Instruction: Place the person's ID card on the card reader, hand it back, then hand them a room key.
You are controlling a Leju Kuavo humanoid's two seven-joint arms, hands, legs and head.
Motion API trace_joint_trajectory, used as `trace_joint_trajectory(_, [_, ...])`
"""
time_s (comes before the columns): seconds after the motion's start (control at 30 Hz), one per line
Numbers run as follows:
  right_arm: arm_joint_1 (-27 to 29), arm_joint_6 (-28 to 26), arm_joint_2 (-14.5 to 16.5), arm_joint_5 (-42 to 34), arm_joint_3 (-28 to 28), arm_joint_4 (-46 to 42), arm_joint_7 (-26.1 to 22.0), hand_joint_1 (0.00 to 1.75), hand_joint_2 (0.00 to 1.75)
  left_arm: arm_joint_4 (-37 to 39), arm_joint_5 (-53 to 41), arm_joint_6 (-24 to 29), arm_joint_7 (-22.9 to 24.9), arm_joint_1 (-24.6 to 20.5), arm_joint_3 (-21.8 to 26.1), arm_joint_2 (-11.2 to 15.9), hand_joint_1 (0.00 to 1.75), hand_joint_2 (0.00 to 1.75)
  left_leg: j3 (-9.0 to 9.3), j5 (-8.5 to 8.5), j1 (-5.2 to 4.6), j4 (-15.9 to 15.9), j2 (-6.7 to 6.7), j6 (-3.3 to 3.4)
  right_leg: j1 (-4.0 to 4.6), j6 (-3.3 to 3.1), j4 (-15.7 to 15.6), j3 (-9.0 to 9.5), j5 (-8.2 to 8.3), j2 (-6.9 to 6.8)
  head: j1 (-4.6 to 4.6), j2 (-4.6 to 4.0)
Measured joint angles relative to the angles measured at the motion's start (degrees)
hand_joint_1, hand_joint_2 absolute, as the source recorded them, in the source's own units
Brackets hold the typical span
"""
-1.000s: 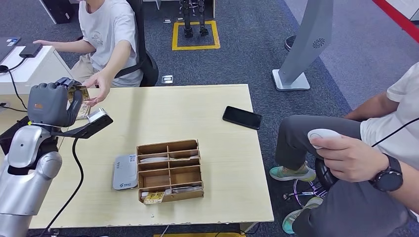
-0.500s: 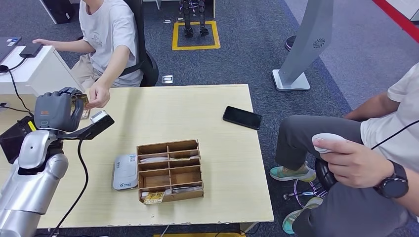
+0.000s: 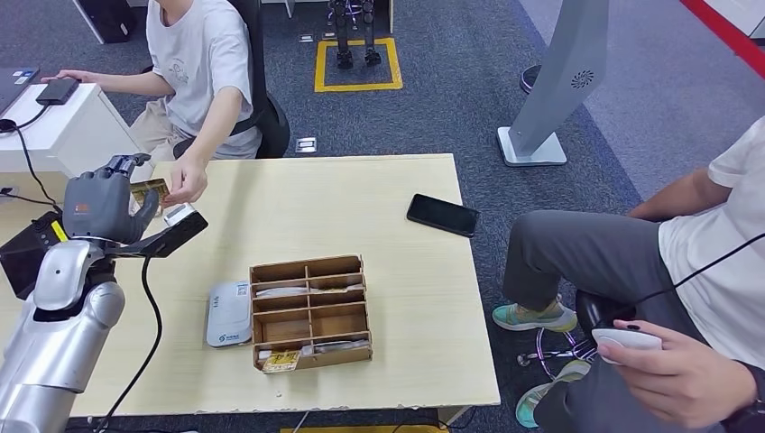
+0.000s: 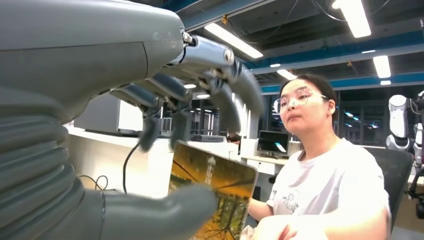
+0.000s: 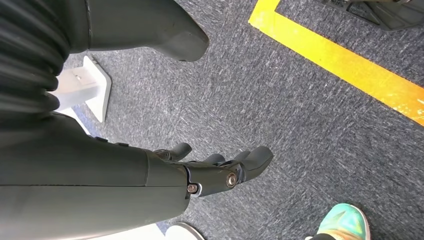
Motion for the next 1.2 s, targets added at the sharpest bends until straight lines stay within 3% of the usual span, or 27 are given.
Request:
trace_joint_trajectory(0.4, [0.11,-0.28,-0.03,-0.09,0.0,-0.02,0.04,0.0,1.75,-2.95,6.1,2.83,-3.04,10.05,8.14,1.35,0.0,1.75,0.0,0.0,0.01,-0.01,0.02,0.0,0.01,-0.02,0.0,-0.02,-0.02,0.02,-0.01,0.0])
trace_joint_trajectory(0.7, [0.15,-0.97,-0.11,-0.22,-0.11,-0.02,-0.67,0.0,1.75,-8.49,4.68,7.62,-5.41,17.33,13.78,1.34,0.0,1.75,-0.01,-0.01,0.0,-0.01,0.0,0.0,0.0,-0.02,-0.01,-0.01,-0.02,-0.01,-0.01,0.0])
trace_joint_trajectory(1.2, [0.15,-1.06,-0.13,-0.25,-0.13,-0.02,-0.7,0.0,1.75,-10.71,4.5,7.73,-5.58,19.18,15.53,1.33,0.0,1.75,-0.01,0.0,0.01,-0.01,-0.01,0.0,0.01,-0.02,-0.01,0.0,-0.02,-0.03,0.0,0.0])
